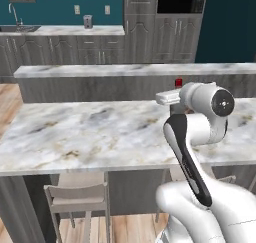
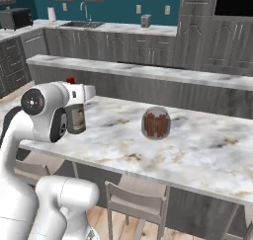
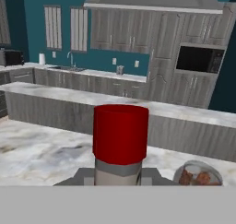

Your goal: Open the cabinet directly in front. Then move the liquor and the cup to the dining counter with the jar on it.

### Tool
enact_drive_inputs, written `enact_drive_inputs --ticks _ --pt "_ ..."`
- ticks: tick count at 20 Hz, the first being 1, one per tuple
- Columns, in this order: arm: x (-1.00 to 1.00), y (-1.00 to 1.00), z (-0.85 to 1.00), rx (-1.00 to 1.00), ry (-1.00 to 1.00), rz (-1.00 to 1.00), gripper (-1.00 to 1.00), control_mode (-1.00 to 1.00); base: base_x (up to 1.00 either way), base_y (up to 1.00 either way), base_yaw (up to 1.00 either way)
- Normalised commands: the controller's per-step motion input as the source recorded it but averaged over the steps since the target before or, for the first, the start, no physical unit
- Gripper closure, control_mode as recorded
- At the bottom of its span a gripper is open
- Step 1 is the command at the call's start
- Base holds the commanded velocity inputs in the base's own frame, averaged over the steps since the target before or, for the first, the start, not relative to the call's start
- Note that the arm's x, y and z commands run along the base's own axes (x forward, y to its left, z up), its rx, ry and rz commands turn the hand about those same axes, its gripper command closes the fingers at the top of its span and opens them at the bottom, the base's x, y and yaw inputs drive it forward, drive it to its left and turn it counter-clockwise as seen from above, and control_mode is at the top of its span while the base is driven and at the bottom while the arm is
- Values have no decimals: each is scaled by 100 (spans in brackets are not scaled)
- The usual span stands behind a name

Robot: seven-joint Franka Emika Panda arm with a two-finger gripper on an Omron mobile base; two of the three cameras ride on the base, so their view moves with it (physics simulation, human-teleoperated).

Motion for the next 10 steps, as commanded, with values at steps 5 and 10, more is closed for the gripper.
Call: enact_drive_inputs --ticks 5,10 --pt "80 -15 -29 0 0 0 100 -100 0 0 0" --pt "68 -14 -34 1 0 0 100 -100 0 0 0"
